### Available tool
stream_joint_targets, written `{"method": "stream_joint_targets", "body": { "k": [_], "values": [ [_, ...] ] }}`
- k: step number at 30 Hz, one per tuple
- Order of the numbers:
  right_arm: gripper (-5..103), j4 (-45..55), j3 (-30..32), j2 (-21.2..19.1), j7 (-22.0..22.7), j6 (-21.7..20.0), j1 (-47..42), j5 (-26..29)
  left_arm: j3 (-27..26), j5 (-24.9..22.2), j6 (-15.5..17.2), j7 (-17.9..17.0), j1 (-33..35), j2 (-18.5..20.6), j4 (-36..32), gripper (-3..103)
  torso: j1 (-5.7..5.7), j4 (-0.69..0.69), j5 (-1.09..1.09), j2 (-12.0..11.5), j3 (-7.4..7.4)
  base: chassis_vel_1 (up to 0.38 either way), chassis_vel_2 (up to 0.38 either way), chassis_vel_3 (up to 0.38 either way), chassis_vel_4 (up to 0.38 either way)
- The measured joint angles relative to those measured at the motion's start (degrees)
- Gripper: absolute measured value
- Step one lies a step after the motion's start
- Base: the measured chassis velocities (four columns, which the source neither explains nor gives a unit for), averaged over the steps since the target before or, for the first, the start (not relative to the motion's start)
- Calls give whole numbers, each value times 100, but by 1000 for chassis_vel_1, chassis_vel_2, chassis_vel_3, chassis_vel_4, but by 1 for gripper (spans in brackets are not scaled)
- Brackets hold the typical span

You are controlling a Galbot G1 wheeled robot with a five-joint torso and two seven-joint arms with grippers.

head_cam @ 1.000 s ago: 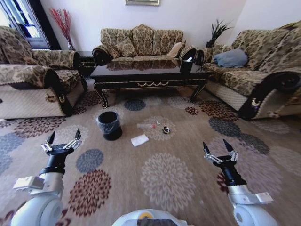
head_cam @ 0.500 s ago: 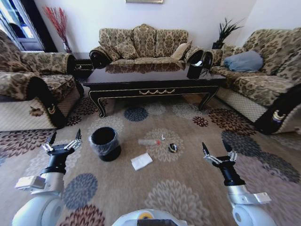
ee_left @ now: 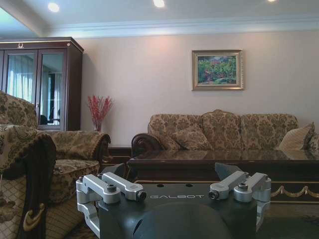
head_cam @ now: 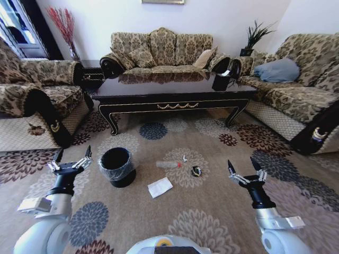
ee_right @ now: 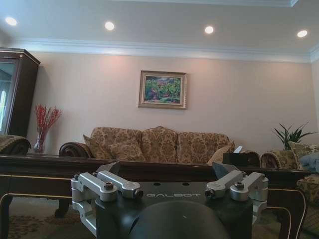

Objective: Move to the front of the table and pick up the trash from the floor, then place it into the trash bin.

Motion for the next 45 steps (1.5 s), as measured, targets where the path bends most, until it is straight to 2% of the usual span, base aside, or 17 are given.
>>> {"method": "stream_joint_targets", "body": {
  "k": [11,23,25,27,28,29,30,32,33,34,35,36,37,38,40,41,45],
  "values": [
    [100,5,-11,19,109,-63,14,-62,1,-1,14,20,-8,-2,10,100,0,-1,0,1,0,-11,9,6,-8],
    [100,-68,-63,13,42,6,54,-16,4,19,73,34,-26,-27,23,100,0,0,0,0,2,-199,189,193,-192],
    [100,-74,-63,15,77,7,54,-28,-24,-68,251,-85,-43,-14,-63,100,1,1,0,0,3,-208,156,248,-201],
    [100,-113,-63,15,140,7,60,-48,-55,-322,646,-461,-118,38,-132,100,2,1,-2,0,4,-146,165,101,-157],
    [100,-113,-63,15,140,7,60,-48,-55,-322,646,-461,-118,38,-132,100,2,1,-2,0,4,-106,165,73,-132],
    [100,-128,-65,15,156,7,63,-54,-73,-439,813,-641,-161,73,-138,100,2,1,-2,0,4,-106,78,73,-132],
    [100,-150,-76,14,174,7,66,-68,-136,-671,1242,-1001,-257,185,-134,100,2,0,-2,0,4,-17,78,3,-24],
    [100,-163,-95,13,181,7,66,-85,-237,-1129,1945,-1441,-359,355,-126,100,0,0,0,1,0,17,-32,-23,24],
    [100,-163,-95,13,181,7,66,-85,-237,-1129,1945,-1441,-359,355,-126,100,0,0,0,1,0,35,-64,-46,49],
    [100,-169,-101,13,181,7,67,-91,-264,-1423,2293,-1606,-399,425,-138,100,0,1,-1,1,-1,39,-64,-46,58],
    [100,-184,-112,12,181,6,68,-100,-287,-1992,2849,-1921,-487,545,-161,100,0,0,0,1,-1,24,-57,-37,58],
    [100,-189,-116,10,181,6,69,-106,-294,-2247,3102,-2065,-535,593,-165,100,0,0,0,1,-1,24,-57,-37,39],
    [100,-199,-119,8,180,6,70,-118,-299,-2601,3510,-2319,-642,669,-149,100,-1,0,-1,1,-1,0,0,0,0],
    [100,-199,-119,8,180,6,70,-118,-299,-2601,3510,-2319,-642,669,-149,100,-1,0,-1,1,-1,0,0,0,0],
    [100,-205,-122,7,178,6,69,-128,-290,-2881,3888,-2589,-793,750,-14,100,0,0,0,1,0,0,0,0,0],
    [100,-209,-123,6,172,6,62,-135,-253,-3000,3950,-2687,-869,789,94,100,0,0,-2,1,1,0,0,0,0],
    [100,-222,-123,3,149,14,38,-149,-103,-3166,3986,-2822,-1035,908,485,100,0,0,-1,1,1,0,0,0,0]
  ]
}}
